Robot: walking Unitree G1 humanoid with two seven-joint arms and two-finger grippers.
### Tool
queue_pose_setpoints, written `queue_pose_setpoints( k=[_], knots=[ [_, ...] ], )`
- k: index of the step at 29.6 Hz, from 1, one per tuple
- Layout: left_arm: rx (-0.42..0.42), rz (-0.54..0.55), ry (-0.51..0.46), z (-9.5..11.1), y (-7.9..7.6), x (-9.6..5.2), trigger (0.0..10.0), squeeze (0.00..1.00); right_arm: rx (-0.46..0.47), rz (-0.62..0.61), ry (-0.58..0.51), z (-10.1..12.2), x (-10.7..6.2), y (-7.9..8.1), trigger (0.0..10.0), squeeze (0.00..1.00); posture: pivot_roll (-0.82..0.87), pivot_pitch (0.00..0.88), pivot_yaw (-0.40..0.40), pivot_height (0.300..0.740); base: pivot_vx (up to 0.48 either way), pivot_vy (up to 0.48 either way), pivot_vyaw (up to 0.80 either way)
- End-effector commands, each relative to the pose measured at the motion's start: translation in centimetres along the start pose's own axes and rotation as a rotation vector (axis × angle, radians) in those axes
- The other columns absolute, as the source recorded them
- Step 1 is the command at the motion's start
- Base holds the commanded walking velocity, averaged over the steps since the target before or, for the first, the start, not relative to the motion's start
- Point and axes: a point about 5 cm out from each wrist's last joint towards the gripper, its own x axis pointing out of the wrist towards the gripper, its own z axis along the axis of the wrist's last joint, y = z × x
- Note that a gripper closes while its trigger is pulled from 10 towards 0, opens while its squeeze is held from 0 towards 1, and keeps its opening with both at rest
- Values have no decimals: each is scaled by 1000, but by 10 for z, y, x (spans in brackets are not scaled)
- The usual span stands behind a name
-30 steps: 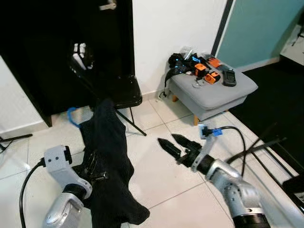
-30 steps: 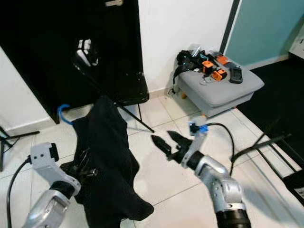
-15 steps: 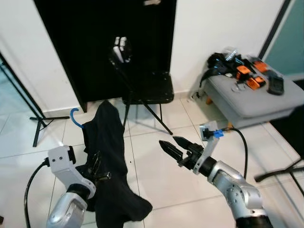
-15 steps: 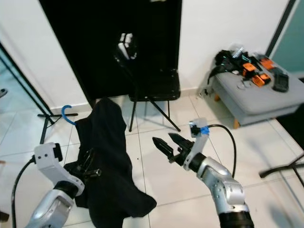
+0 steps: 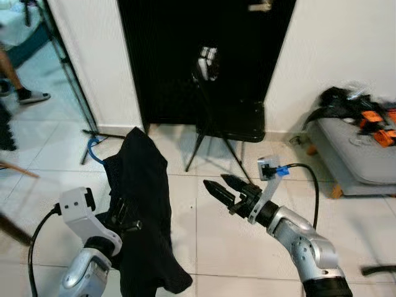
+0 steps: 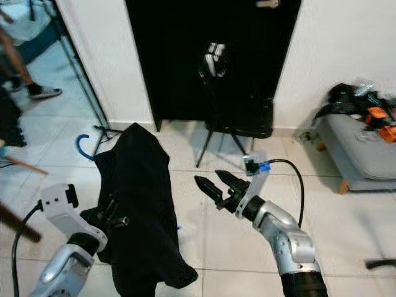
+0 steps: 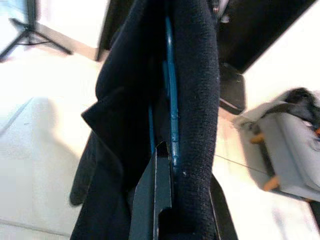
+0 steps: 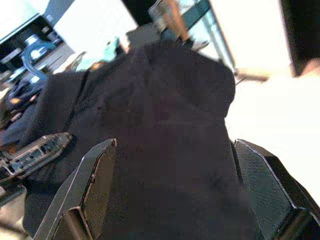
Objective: Hang hanger
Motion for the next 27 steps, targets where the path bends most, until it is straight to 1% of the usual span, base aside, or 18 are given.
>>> queue_pose_setpoints(
  k=[1, 16, 23, 24, 25, 26, 27],
  knots=[
    [13, 3, -26, 4, 0, 0, 10000, 0, 9, -2, 12, -3, -2, -1, 10000, 0, -26, 128, -15, 740, 0, 0, 731],
    [38, 31, -23, 2, 2, 0, 10000, 0, 26, 32, 18, -5, -1, 0, 10000, 0, -26, 117, -13, 740, 0, 0, 731],
    [60, 26, 9, -1, 3, 2, 10000, 0, 28, 46, 22, -6, -1, 1, 10000, 0, -25, 105, -7, 740, 0, 0, 731],
    [68, 20, 20, -1, 2, 2, 10000, 0, 28, 47, 22, -6, -1, 1, 10000, 0, -25, 105, -7, 740, 0, 0, 731],
    [113, 8, 33, -2, 1, 4, 10000, 0, 28, 47, 22, -7, 0, 1, 10000, 0, -28, 102, -4, 740, 0, 0, 731],
    [113, 8, 33, -2, 1, 4, 10000, 0, 28, 47, 22, -7, 0, 1, 10000, 0, -28, 102, -4, 740, 0, 0, 731],
    [160, 2, 43, -2, 0, 6, 10000, 0, 28, 47, 22, -7, 0, 1, 10000, 0, -29, 100, 0, 740, 0, 0, 731]
  ],
)
